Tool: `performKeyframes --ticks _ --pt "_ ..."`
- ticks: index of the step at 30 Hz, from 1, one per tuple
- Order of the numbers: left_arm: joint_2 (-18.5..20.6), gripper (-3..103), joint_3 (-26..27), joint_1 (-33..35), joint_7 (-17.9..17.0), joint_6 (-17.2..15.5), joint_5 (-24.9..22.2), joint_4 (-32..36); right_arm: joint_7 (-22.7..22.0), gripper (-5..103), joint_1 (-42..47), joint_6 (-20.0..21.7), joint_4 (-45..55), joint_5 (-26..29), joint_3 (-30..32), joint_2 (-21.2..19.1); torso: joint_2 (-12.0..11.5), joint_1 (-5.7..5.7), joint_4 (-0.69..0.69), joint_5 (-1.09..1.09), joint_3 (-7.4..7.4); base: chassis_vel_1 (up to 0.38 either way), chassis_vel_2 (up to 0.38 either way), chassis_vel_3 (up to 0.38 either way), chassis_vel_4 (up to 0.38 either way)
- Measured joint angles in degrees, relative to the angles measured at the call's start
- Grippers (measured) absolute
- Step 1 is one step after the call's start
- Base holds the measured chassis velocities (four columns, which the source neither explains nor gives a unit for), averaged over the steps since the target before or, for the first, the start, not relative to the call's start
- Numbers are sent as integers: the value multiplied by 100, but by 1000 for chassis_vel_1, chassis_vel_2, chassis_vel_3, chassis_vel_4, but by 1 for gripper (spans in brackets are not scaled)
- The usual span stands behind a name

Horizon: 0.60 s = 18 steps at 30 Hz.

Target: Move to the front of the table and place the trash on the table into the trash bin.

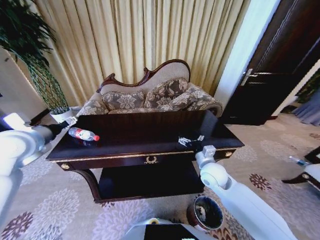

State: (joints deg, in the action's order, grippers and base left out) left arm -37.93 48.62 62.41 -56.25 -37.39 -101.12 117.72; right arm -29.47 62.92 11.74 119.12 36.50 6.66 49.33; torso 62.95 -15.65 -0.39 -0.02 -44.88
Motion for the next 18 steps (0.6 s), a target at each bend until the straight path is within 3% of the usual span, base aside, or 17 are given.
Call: performKeyframes --ticks 4,7,18 --pt "127 100 -185 -56 -294 80 -140 -241 -3 100 -67 0 -67 -8 -68 60 0 0 2 0 0 0 0 0 0" --pt "232 100 -467 -518 -639 237 -322 -519 -3 100 -92 0 -107 -8 -129 104 0 0 -2 1 0 0 0 0 0" --pt "100 100 -1110 -1424 -1202 509 -786 -802 -7 100 -246 43 -148 101 -190 1 0 0 -2 1 0 0 0 0 0"
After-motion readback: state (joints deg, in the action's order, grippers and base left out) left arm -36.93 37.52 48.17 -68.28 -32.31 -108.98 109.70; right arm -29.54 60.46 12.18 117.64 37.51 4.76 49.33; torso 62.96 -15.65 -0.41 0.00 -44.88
